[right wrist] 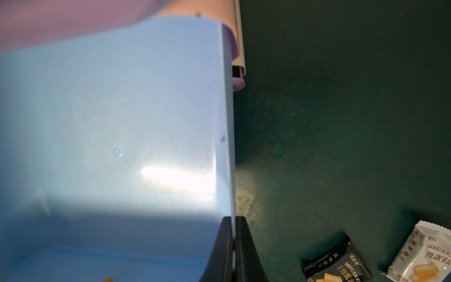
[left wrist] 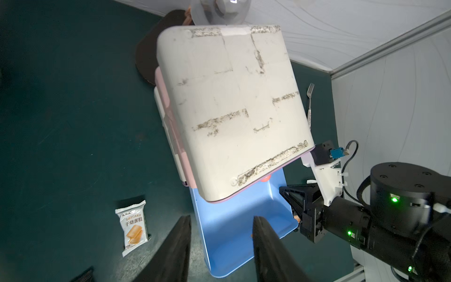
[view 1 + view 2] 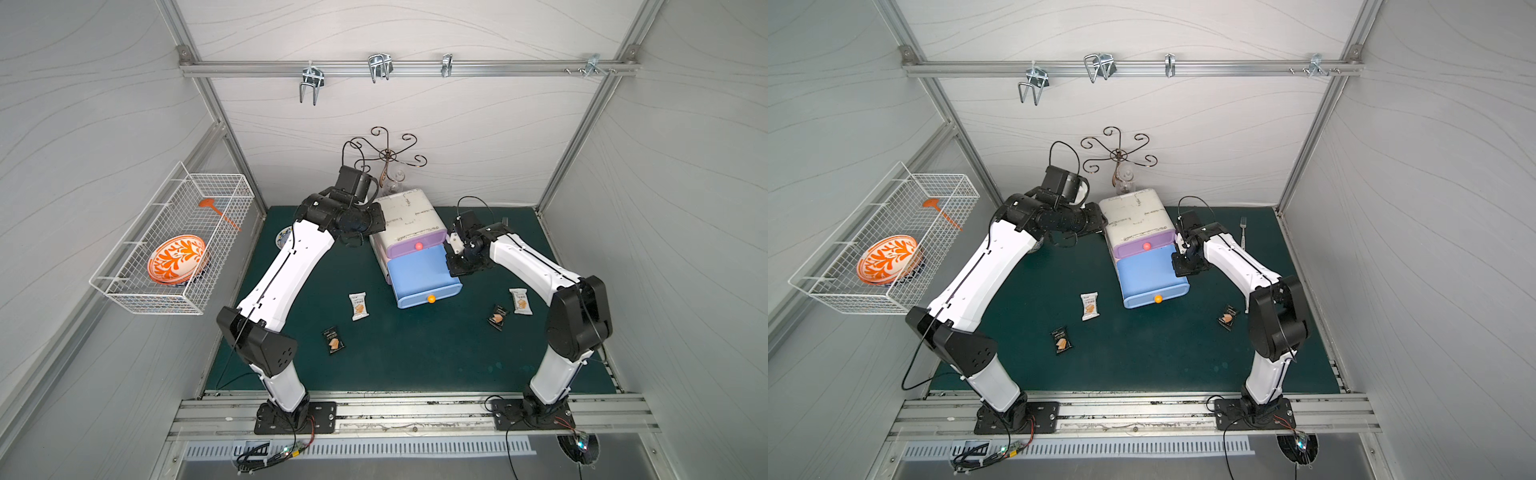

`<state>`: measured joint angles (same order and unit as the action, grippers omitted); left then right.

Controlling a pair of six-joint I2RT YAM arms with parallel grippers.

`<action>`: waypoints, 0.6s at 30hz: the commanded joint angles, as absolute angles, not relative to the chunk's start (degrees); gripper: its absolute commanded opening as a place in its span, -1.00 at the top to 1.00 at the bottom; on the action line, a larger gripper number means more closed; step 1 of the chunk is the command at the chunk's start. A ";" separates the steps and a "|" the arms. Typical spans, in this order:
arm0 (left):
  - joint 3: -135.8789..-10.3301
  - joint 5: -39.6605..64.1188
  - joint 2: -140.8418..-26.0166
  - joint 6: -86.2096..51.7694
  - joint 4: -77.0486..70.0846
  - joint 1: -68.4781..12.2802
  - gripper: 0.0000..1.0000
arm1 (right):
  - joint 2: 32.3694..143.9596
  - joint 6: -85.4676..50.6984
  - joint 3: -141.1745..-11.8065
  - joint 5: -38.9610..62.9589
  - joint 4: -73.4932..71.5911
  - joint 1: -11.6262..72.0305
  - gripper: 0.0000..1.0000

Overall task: Take the cookies out of the drawer
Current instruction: Close the drawer in the storage box.

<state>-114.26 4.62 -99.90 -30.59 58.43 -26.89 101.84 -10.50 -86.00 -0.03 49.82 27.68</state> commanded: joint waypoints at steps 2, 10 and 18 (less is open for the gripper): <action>-117.24 11.98 -105.79 -27.74 53.68 -28.63 0.07 | 102.22 -11.60 -87.15 0.93 43.67 28.04 1.00; -131.11 13.12 -116.39 -26.54 54.50 -28.83 0.07 | 101.56 -8.48 -84.95 2.32 41.53 28.04 1.00; -135.35 11.48 -122.18 -26.99 54.01 -29.31 0.07 | 101.51 -7.54 -83.98 2.51 41.39 27.86 1.00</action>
